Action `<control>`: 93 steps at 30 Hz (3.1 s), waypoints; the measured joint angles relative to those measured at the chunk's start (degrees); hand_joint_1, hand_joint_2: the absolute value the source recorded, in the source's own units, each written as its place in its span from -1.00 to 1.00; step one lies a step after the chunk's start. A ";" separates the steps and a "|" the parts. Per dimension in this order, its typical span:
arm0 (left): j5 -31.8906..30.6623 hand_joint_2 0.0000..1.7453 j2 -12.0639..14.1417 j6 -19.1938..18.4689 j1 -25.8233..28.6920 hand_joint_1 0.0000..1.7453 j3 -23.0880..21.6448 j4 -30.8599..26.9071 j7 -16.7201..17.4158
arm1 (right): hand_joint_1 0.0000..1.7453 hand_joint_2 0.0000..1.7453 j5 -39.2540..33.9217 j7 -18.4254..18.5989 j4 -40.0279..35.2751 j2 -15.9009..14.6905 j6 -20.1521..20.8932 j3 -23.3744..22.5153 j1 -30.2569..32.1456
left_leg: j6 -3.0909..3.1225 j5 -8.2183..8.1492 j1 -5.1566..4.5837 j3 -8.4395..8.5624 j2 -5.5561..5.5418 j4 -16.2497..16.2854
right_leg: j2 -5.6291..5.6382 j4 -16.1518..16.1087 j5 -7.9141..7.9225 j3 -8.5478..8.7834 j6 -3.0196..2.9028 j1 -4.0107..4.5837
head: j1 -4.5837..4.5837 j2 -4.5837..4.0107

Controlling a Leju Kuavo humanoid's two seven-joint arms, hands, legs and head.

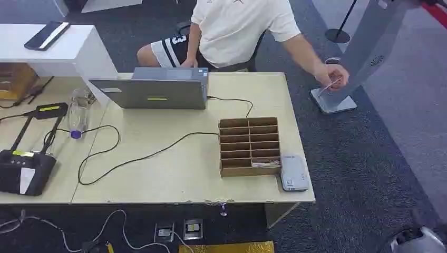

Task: Pass the card to the sensor for recognition and then transmit it.

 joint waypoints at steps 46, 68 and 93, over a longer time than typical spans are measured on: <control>-5.77 1.00 -0.90 -1.53 -1.08 -1.00 -0.13 0.00 -5.27 | -1.00 1.00 72.17 -14.17 -41.88 4.81 17.31 44.64 -25.67 | 0.07 0.24 -0.05 -0.13 -0.25 0.01 | -0.23 0.07 0.12 -0.06 0.10 -0.05 | 0.00 0.00; -4.24 1.00 -0.85 -1.25 -0.35 -1.00 -0.20 0.00 -5.25 | 1.00 1.00 70.38 -16.83 -40.37 7.74 15.99 51.26 -25.55 | 0.07 0.24 -0.05 -0.14 -0.25 0.01 | -0.22 0.07 0.12 -0.08 0.10 -0.05 | 0.00 0.00; -4.22 1.00 -0.83 -1.25 -0.33 -1.00 -0.22 0.00 -4.94 | 1.00 1.00 69.99 -15.37 -39.08 7.85 17.22 51.67 -25.55 | 0.07 0.24 -0.05 -0.13 -0.23 0.02 | -0.17 0.07 0.12 -0.13 0.10 -0.05 | 0.00 0.00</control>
